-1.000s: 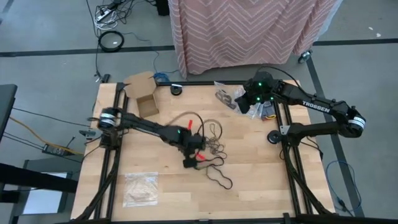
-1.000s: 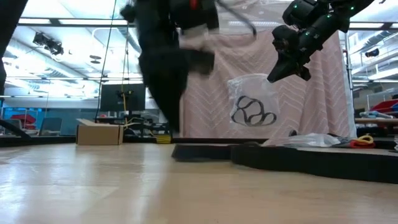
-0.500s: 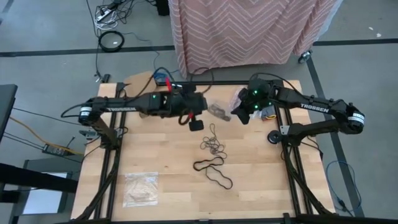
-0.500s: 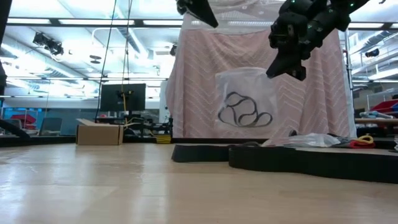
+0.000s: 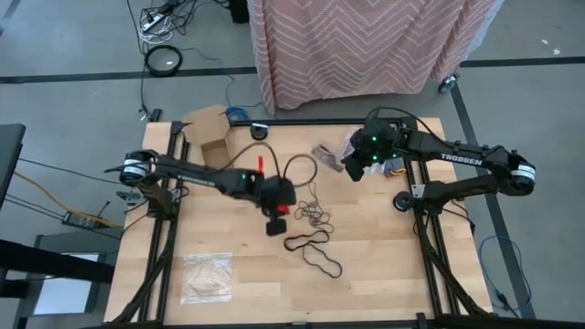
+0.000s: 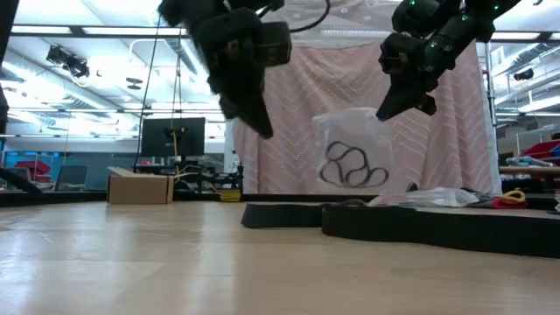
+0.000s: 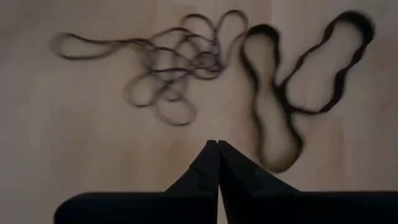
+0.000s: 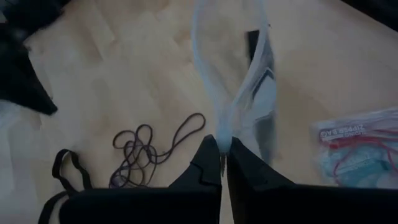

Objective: Sort rubber bands
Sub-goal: Put the black rubber band into the transparent zip bag

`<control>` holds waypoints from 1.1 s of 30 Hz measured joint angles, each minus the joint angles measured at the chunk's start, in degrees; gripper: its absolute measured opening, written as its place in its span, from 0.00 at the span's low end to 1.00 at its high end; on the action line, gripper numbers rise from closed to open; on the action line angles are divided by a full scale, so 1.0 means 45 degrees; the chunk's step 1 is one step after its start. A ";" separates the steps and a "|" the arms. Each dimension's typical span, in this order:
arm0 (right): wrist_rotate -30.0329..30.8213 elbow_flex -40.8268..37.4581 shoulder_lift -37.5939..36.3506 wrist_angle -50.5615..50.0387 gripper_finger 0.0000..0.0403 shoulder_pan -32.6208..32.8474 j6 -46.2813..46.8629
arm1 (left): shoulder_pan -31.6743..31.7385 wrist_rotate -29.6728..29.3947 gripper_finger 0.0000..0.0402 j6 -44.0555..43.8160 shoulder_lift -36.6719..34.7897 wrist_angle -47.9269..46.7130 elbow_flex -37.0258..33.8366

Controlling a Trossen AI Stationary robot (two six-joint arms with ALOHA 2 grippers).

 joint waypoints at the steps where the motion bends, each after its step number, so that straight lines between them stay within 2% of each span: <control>1: 0.0000 0.0000 0.0000 0.0007 0.00 -0.0023 -0.0011 | -0.0116 0.0053 0.07 -0.0457 0.0000 0.0302 -0.0277; 5: 0.0191 0.0000 0.0000 0.0034 0.00 -0.0063 -0.0019 | -0.0464 0.0780 0.17 -0.1191 0.0000 0.1843 -0.1022; 13: 0.0332 0.0000 0.0034 0.0047 0.00 -0.0065 -0.0027 | -0.1223 0.0613 0.42 -0.1227 0.0786 0.2978 -0.1232; 17: 0.0330 0.0005 0.0038 0.0048 0.00 -0.0065 0.0098 | -0.1352 0.0546 0.48 -0.1475 0.1441 0.3350 -0.1232; 27: 0.0330 0.0005 0.0039 0.0041 0.00 -0.0063 0.0151 | -0.1347 0.0400 0.48 -0.1604 0.2506 0.3227 -0.1194; 30: 0.0330 0.0005 0.0039 0.0041 0.00 -0.0065 0.0159 | -0.1347 0.0128 0.41 -0.1611 0.2515 0.2943 -0.1169; 33: 0.0330 0.0005 0.0039 0.0041 0.00 -0.0060 0.0179 | -0.1347 -0.0142 0.25 -0.1592 0.2493 0.2788 -0.1169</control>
